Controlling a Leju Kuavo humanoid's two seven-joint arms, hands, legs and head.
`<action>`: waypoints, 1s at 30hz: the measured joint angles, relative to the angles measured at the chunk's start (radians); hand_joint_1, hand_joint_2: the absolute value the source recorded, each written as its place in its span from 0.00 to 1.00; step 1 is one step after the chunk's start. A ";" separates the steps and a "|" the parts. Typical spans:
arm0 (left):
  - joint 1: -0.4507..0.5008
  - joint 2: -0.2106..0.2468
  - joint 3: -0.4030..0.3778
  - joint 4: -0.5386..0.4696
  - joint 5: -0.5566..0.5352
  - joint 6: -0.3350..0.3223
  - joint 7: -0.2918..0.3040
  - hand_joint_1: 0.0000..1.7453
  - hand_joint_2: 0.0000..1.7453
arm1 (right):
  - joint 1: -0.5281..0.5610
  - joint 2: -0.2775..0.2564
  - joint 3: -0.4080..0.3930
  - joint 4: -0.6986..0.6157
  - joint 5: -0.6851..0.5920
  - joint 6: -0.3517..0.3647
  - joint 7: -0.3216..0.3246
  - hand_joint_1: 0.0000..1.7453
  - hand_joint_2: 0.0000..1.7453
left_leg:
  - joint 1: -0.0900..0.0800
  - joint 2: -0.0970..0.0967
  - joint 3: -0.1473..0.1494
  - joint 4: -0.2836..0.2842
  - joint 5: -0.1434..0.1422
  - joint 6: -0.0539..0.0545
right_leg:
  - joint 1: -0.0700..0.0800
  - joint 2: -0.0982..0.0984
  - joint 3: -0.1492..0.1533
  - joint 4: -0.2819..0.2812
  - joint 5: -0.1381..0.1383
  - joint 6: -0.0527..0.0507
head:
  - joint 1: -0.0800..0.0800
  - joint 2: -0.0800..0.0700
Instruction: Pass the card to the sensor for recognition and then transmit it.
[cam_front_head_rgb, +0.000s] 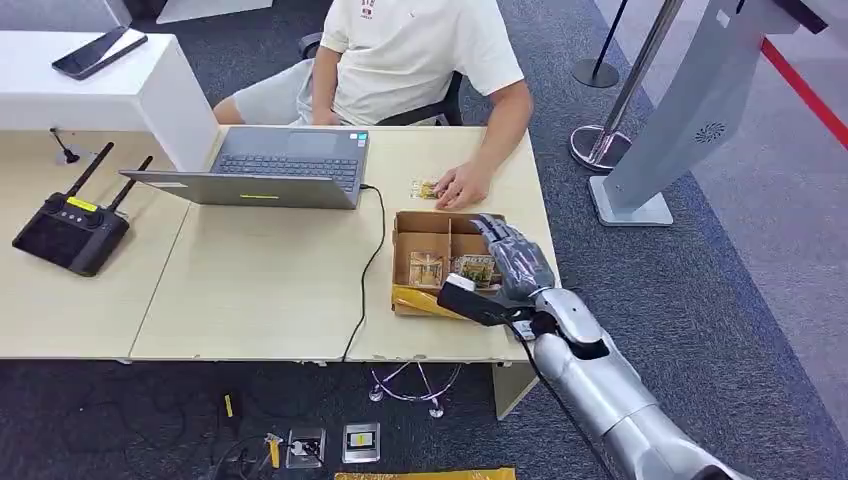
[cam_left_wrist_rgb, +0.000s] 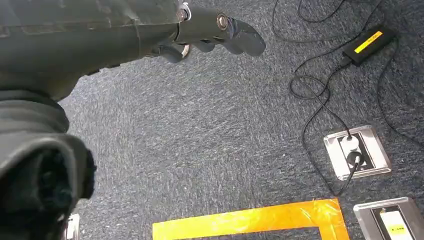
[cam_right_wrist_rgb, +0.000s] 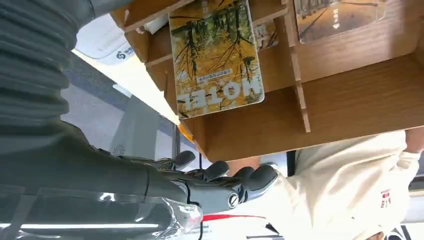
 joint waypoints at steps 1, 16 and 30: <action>0.000 0.000 0.000 0.000 0.000 0.000 0.000 0.00 0.00 | 0.000 0.001 0.000 0.000 0.000 0.002 0.000 0.00 1.00 | 0.000 0.000 0.000 0.000 0.000 0.000 | 0.000 0.000 0.000 0.000 0.000 0.000 | 0.000 0.000; 0.000 0.000 0.000 0.000 -0.004 0.009 0.000 0.00 0.00 | 0.000 0.003 0.011 -0.014 -0.006 0.090 0.003 1.00 1.00 | 0.000 0.000 0.000 0.000 0.000 0.000 | 0.000 0.000 0.000 0.000 0.000 0.000 | 0.000 0.000; 0.001 0.000 0.000 0.000 -0.003 0.011 0.000 0.00 0.00 | -0.001 0.002 0.012 -0.025 -0.016 0.100 0.002 1.00 1.00 | 0.000 0.000 0.000 0.000 0.000 0.000 | 0.000 0.000 0.000 0.000 0.000 0.000 | 0.000 0.000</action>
